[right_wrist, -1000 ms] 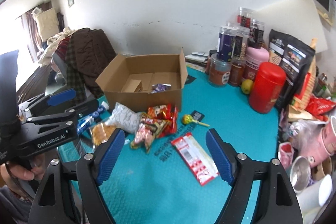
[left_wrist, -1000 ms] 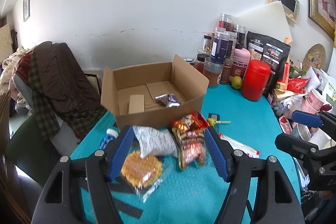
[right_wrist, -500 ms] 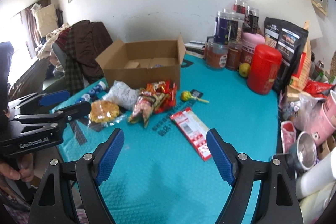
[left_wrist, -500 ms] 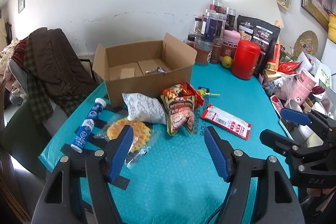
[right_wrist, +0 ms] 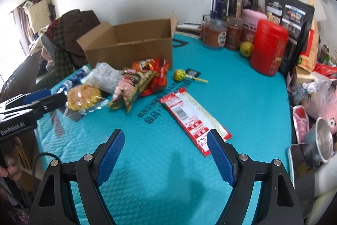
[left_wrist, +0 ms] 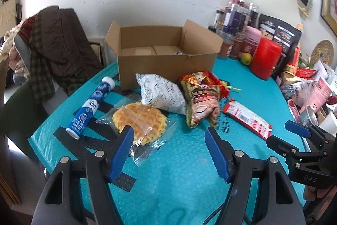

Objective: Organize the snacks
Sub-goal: 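Grasp the packaged waffle with the left tool while the right tool grasps the red-white bar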

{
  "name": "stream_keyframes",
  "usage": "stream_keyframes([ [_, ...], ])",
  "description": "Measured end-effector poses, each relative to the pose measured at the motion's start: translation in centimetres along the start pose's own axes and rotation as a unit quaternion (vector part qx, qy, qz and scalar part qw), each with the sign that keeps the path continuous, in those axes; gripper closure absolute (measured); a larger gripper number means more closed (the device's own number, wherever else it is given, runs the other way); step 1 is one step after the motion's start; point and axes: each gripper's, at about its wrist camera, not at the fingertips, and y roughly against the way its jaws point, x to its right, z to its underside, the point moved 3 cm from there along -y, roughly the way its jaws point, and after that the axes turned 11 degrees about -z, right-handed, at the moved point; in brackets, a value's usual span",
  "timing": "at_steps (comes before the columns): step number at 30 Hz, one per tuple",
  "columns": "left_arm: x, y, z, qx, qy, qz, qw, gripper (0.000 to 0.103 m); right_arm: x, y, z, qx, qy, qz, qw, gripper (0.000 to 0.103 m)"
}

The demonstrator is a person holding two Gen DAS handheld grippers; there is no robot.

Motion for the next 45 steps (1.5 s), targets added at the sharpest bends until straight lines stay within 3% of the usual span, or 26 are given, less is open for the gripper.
stream_keyframes([
  [3, -0.2, -1.6, -0.1, -0.013, 0.005, -0.014, 0.9998, 0.033, 1.1, -1.5, -0.2, -0.006, -0.002, 0.008, 1.000, 0.021],
  [7, -0.1, -3.1, -0.2, -0.022, 0.009, -0.028, 0.9993, 0.033, 2.5, -3.0, -0.6, -0.016, -0.002, 0.008, 1.000, 0.014],
  [23, 0.3, -6.3, -1.0, -0.052, 0.023, -0.057, 0.9968, 0.033, 6.0, -9.9, -2.3, -0.129, 0.000, -0.012, 0.992, 0.013],
  [25, -0.1, -6.3, -1.0, -0.050, 0.026, -0.065, 0.9963, 0.033, 5.7, -10.0, -2.2, -0.127, 0.010, -0.005, 0.992, 0.014],
  [27, -0.7, -6.2, -0.9, -0.048, 0.033, -0.069, 0.9959, 0.033, 5.2, -10.0, -2.1, -0.125, 0.024, 0.004, 0.992, 0.025],
  [29, -1.2, -6.2, -0.9, -0.048, 0.040, -0.069, 0.9957, 0.033, 4.8, -9.7, -2.1, -0.115, 0.026, -0.003, 0.993, 0.047],
  [31, -1.8, -6.4, -1.0, -0.051, 0.047, -0.071, 0.9951, 0.033, 4.6, -9.5, -2.2, -0.115, 0.023, -0.001, 0.993, 0.052],
  [41, -2.7, -7.7, -1.2, -0.071, 0.068, -0.078, 0.9920, 0.033, 1.9, -8.9, -1.3, -0.113, 0.040, 0.003, 0.993, 0.053],
  [45, -2.3, -8.6, -1.4, -0.089, 0.067, -0.064, 0.9917, 0.009, 1.8, -8.9, -1.3, -0.113, 0.035, 0.005, 0.993, 0.052],
])
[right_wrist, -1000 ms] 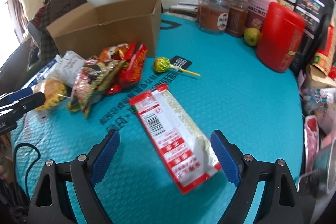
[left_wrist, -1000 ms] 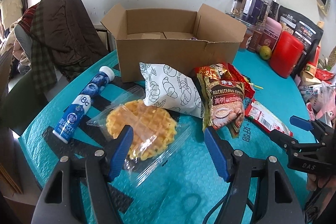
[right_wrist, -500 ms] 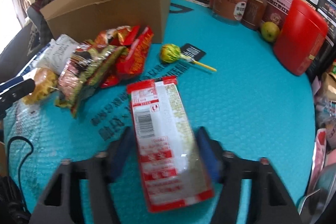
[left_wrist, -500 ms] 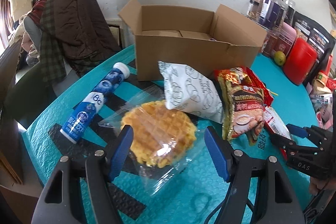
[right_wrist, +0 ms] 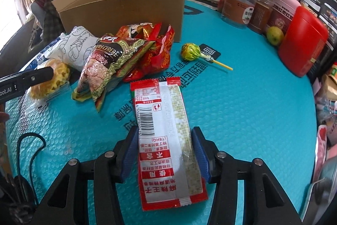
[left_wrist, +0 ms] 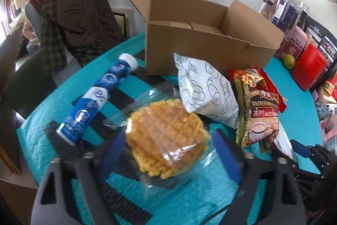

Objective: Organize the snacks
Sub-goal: 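Grasp the packaged waffle with the left tool while the right tool grasps the red-white bar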

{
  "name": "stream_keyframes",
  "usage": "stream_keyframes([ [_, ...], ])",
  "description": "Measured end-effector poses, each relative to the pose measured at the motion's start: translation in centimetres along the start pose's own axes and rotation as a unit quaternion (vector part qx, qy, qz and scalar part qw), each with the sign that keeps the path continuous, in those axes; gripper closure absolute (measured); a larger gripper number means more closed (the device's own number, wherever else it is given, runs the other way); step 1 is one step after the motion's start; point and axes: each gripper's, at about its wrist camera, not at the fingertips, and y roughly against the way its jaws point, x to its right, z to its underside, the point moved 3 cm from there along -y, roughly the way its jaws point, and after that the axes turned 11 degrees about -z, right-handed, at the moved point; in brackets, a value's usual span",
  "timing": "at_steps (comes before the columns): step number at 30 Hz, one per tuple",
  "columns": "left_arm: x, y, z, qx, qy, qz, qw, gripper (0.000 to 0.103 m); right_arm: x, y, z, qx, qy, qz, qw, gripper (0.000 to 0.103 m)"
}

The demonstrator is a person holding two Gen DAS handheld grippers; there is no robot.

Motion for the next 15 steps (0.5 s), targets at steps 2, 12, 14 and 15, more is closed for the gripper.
stream_keyframes([
  [2, 0.3, -0.2, 0.0, -0.001, 0.002, 0.002, 1.0000, 0.003, 0.1, -0.1, -0.1, 0.000, -0.001, 0.000, 1.000, 0.052],
  [12, 1.4, -2.8, -0.3, -0.015, -0.034, -0.097, 0.9946, 0.001, 0.3, -0.1, -0.2, 0.005, -0.002, 0.002, 1.000, 0.050],
  [14, 0.5, -2.8, 0.0, -0.016, -0.008, -0.071, 0.9974, 0.001, 0.2, 0.0, -0.1, 0.005, -0.002, 0.003, 1.000, 0.051],
  [15, -0.1, -2.7, 0.2, -0.016, 0.005, -0.057, 0.9983, 0.001, 0.1, 0.0, 0.0, 0.005, -0.001, 0.005, 1.000, 0.052],
])
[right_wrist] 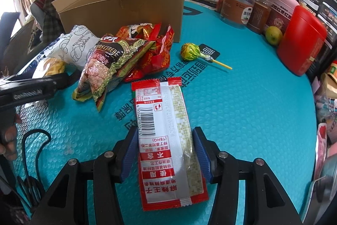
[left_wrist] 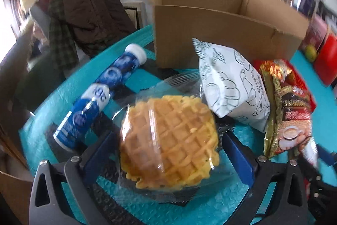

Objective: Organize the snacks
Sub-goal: 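Grasp the packaged waffle with the left tool while the right tool grasps the red-white bar, then lift both held snacks and carry them toward the cardboard box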

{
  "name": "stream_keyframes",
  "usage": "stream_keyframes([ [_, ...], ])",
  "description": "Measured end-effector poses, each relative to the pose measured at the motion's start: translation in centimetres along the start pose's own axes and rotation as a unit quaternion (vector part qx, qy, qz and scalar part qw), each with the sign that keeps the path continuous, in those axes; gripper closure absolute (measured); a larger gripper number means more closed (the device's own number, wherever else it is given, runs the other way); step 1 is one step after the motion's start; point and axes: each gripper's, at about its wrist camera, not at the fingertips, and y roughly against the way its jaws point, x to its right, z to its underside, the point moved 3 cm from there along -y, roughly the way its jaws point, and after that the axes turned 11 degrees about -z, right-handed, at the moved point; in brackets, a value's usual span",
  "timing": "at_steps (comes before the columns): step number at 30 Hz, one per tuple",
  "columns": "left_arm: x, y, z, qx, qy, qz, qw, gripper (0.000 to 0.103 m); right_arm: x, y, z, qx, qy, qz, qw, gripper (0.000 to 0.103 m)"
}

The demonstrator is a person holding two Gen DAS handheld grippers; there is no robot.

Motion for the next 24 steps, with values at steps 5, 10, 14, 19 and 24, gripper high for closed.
stream_keyframes([
  [5, -0.6, 0.7, 1.1, 0.006, -0.014, 0.030, 0.9995, 0.018, -0.6, 0.6, 1.0, 0.001, 0.000, 0.001, 1.000, 0.052],
  [10, 0.0, 2.2, 2.4, 0.008, -0.034, 0.052, 0.9980, 0.023, -1.0, 1.8, 2.7, 0.001, -0.013, -0.001, 1.000, 0.053],
  [14, 0.7, 3.7, 4.4, 0.006, -0.063, 0.076, 0.9951, 0.023, -1.0, 3.0, 4.3, -0.001, -0.029, 0.002, 1.000, 0.053],
  [19, 1.6, 5.3, 6.5, 0.001, -0.102, 0.106, 0.9891, 0.023, -1.5, 4.2, 5.9, -0.003, -0.041, 0.009, 0.999, 0.053],
  [24, 2.4, 6.5, 8.2, 0.001, -0.134, 0.120, 0.9837, 0.023, -2.1, 4.7, 7.1, -0.002, -0.044, 0.009, 0.999, 0.049],
])
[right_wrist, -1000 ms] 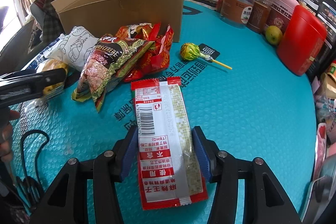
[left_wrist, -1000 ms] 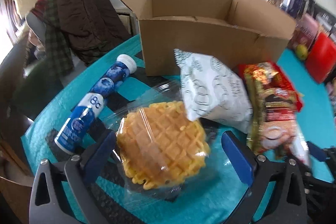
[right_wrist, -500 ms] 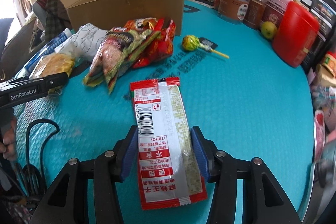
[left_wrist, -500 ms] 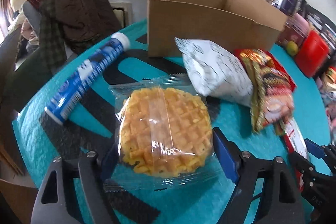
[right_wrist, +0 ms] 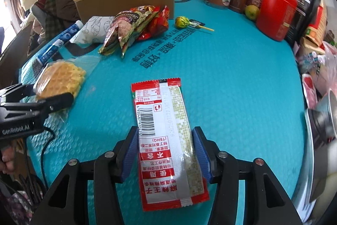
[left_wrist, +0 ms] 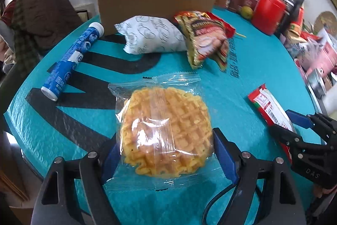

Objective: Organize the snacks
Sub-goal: 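Lift both held snacks and carry them toward the cardboard box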

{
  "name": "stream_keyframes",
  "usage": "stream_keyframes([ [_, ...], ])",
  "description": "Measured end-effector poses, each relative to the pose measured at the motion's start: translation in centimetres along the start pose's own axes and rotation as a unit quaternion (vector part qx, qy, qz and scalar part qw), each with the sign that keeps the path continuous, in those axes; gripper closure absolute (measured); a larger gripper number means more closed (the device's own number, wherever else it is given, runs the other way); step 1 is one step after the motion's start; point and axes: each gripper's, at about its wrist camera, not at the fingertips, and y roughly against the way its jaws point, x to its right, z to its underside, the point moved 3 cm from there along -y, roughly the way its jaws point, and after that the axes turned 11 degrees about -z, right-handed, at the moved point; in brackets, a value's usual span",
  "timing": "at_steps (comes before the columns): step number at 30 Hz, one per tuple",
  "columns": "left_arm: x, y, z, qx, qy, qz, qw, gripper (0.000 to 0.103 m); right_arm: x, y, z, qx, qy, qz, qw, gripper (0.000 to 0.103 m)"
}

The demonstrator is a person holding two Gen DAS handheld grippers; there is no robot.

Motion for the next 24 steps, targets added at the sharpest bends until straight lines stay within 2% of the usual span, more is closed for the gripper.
stream_keyframes([
  [2, 0.3, -0.1, 0.0, -0.001, -0.005, -0.006, 1.0000, 0.020, -0.1, 0.0, 0.3, -0.002, 0.003, 0.006, 1.000, 0.034],
  [4, 0.7, -0.4, -0.1, -0.004, -0.012, -0.013, 0.9998, 0.016, 0.0, -0.2, 0.4, -0.005, -0.006, 0.020, 1.000, 0.024],
  [6, 1.4, -0.8, -0.2, -0.007, -0.024, -0.032, 0.9992, 0.014, 0.4, -0.2, 0.5, -0.003, -0.019, 0.014, 1.000, 0.024],
  [8, 1.6, -1.1, -0.5, -0.005, -0.023, -0.032, 0.9992, 0.012, 0.6, -0.1, 0.6, 0.001, -0.024, 0.014, 1.000, 0.024],
  [9, 1.6, -1.2, -0.5, -0.001, -0.020, -0.030, 0.9993, 0.012, 0.5, -0.1, 0.7, 0.002, -0.024, 0.017, 1.000, 0.027],
  [11, 1.5, -1.3, -0.6, 0.012, -0.019, -0.032, 0.9992, 0.012, 0.4, 0.2, 0.8, 0.012, -0.020, 0.017, 1.000, 0.049],
  [17, 0.8, -0.6, -0.4, 0.030, -0.025, -0.023, 0.9990, 0.025, 0.5, 0.3, 0.8, 0.015, -0.027, 0.019, 0.999, 0.056],
  [24, 0.4, 0.3, -0.4, 0.040, -0.014, -0.005, 0.9991, 0.026, 0.6, 1.2, 0.9, 0.030, -0.050, -0.008, 0.998, 0.057],
])
